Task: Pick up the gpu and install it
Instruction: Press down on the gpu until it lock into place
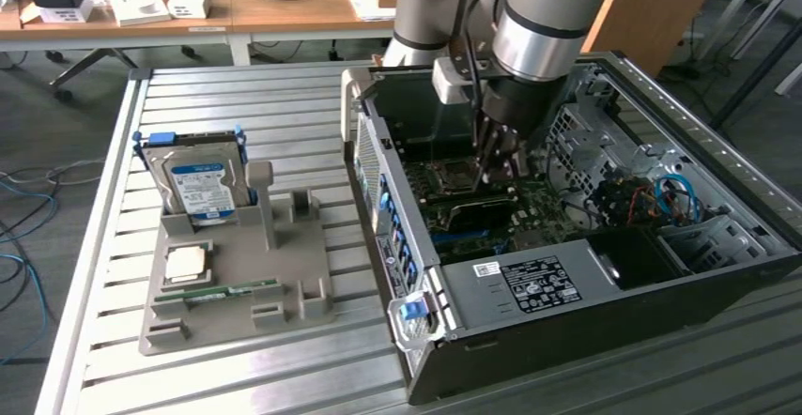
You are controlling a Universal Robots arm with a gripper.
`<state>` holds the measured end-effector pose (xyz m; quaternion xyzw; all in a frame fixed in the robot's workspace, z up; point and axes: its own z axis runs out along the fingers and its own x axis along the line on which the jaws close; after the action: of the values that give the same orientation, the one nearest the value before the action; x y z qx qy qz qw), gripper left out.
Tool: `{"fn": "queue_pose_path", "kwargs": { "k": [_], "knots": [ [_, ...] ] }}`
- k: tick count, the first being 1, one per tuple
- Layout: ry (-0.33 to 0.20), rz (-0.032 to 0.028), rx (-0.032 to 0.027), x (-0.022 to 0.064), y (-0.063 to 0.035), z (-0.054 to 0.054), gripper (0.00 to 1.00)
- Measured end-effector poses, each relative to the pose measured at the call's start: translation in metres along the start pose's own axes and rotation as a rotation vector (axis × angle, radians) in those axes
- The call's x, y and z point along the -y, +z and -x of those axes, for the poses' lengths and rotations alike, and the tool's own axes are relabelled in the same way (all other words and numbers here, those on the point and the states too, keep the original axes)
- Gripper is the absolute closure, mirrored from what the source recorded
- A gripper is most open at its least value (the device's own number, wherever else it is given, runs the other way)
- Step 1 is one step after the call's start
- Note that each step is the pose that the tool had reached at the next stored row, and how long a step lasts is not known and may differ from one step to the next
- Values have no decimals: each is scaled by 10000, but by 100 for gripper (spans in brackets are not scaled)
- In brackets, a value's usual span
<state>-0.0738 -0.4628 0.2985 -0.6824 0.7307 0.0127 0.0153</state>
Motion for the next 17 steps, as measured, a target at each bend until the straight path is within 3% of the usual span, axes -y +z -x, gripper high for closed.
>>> {"fn": "queue_pose_path", "kwargs": {
  "k": [8, 17],
  "knots": [
    [0, 0, 0, 0, 107, -4, 89],
    [-1, -15, 7, -44, 114, -7, 89]
  ]
}}
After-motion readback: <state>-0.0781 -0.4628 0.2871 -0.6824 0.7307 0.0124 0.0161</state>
